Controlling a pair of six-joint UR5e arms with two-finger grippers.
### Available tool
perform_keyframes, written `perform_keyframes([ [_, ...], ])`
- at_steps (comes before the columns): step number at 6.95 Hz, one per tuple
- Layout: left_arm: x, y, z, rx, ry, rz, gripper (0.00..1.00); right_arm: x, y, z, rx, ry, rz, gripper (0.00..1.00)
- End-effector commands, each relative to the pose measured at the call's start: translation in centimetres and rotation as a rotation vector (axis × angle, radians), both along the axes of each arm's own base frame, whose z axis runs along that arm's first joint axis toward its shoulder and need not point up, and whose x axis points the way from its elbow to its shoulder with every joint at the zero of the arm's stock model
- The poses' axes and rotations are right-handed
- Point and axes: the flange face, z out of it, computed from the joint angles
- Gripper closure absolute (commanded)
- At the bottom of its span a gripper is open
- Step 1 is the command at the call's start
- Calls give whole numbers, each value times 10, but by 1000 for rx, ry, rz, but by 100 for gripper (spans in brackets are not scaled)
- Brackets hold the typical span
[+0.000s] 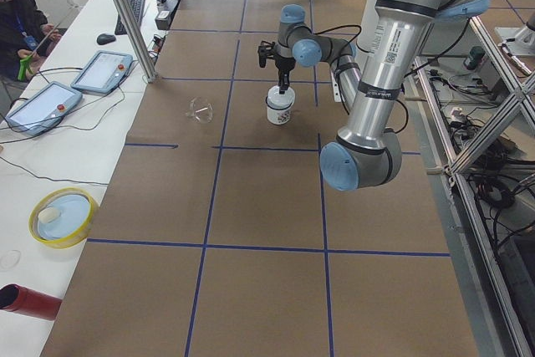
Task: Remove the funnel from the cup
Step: 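Carry the white lid over the mug and lower it onto the mug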
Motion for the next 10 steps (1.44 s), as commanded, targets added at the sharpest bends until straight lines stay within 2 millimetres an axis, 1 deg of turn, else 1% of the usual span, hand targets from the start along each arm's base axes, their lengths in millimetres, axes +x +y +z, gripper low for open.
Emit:
perform_keyframes([
  [1, 17, -9, 1, -10, -15, 3, 100, 0, 0, 0, 0, 0, 0, 0],
  [5, 23, -13, 7, -19, -29, 3, 100, 0, 0, 0, 0, 0, 0, 0],
  [8, 22, -13, 8, -19, -29, 2, 100, 0, 0, 1, -2, 0, 0, 0],
  [10, 17, -12, 3, -15, -20, -3, 100, 0, 0, 0, 0, 0, 0, 0],
])
